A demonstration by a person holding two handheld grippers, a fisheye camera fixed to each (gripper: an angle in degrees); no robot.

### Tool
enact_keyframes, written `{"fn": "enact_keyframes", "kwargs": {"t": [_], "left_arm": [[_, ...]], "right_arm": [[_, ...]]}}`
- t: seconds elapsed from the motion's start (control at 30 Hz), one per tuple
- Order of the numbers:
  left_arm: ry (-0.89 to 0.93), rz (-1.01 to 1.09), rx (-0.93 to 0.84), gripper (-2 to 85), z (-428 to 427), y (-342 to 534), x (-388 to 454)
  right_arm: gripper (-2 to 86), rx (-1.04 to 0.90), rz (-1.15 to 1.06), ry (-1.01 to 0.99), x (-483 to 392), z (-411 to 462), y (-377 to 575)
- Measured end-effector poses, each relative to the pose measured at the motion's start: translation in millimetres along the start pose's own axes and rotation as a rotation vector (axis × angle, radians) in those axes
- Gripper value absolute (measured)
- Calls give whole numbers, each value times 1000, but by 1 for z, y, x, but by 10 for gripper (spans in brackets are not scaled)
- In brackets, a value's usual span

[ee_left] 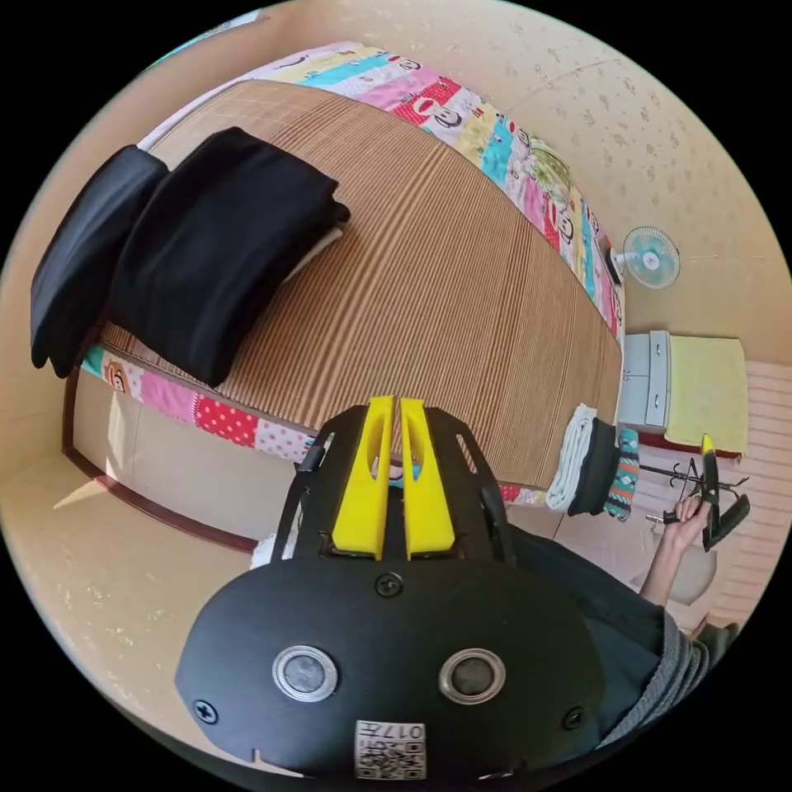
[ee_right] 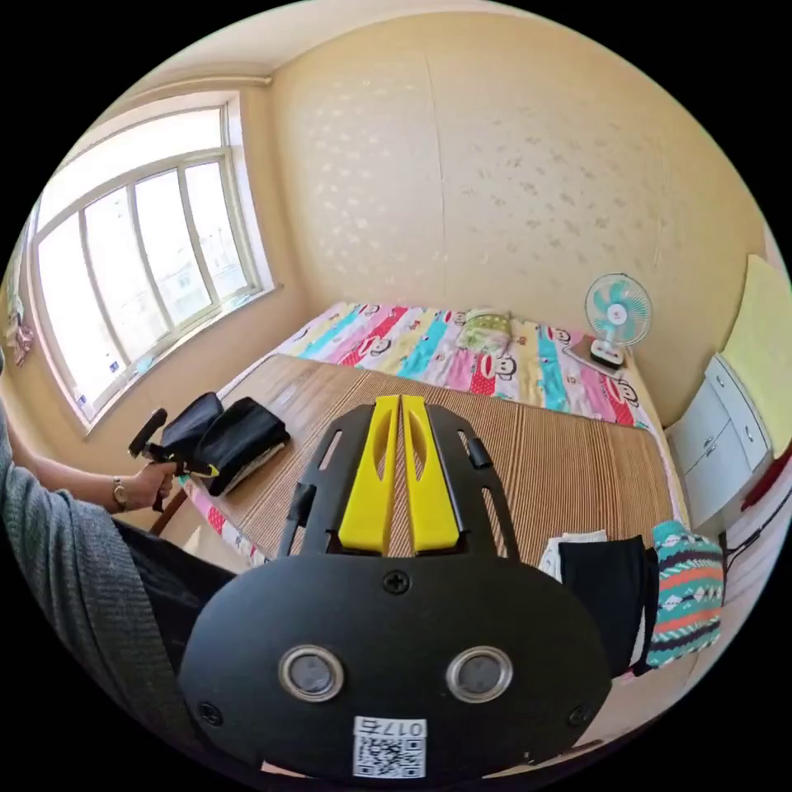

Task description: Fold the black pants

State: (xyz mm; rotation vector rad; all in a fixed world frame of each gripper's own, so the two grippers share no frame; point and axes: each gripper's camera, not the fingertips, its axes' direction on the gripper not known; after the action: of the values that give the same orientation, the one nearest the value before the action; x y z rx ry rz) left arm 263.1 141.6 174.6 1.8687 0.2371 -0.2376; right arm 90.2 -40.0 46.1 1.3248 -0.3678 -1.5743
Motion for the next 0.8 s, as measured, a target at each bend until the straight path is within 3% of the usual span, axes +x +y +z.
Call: {"fn": "enact_keyframes", "kwargs": {"t": [0.03, 0.23, 0.33, 0.53, 0.63, 0.73, 0.8], "left_arm": [[-14, 4, 6, 30, -4, -5, -4], [-119, 45, 22, 89, -12, -48, -38], [-168, 69, -58, 107, 8, -68, -49], [-275, 107, -193, 134, 56, -90, -67], [-363, 73, -279, 101, 86, -94, -87], [-262, 6, -303, 72, 88, -103, -110], [-89, -92, -321, 54, 77, -109, -135]], "right_arm": [[5, 19, 65, -60, -10, 3, 3], [4, -310, 321, -650, -37, 106, 52], [5, -421, 419, -783, -59, 140, 87], [4, -486, 497, -729, -98, 154, 127], [4, -506, 549, -719, -103, 158, 140], [4, -549, 565, -676, -100, 161, 149], [5, -560, 573, -659, -95, 165, 153]]}}
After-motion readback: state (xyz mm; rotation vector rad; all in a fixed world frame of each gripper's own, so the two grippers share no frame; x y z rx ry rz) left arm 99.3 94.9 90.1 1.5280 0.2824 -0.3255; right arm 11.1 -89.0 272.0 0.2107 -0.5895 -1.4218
